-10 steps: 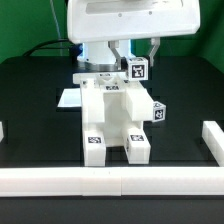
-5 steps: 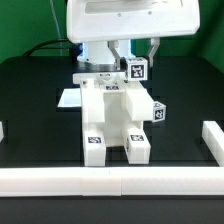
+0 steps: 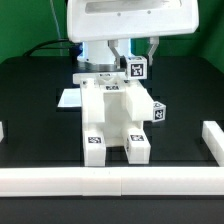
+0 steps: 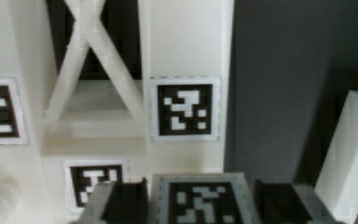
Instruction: Assemble chair
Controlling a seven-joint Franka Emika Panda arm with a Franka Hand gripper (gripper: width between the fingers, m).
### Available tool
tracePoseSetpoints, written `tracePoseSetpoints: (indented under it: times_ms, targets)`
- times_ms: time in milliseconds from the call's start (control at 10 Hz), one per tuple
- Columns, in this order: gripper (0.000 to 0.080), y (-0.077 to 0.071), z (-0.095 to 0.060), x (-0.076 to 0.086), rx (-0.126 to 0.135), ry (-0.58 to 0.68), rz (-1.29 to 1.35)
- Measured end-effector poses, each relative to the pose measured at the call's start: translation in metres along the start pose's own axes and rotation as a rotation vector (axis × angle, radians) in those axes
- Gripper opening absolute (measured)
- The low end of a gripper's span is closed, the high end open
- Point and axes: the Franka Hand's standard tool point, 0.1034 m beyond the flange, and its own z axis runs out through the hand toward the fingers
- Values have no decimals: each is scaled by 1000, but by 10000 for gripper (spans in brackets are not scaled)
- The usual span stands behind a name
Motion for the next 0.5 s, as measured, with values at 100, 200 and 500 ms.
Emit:
tracePoseSetpoints:
  times_ms: [100, 200, 500]
  targets:
    - [285, 1, 2, -1, -4, 7, -2]
    - [285, 2, 5, -3, -9, 10, -3]
    - [285, 2, 5, -3, -9, 10, -2]
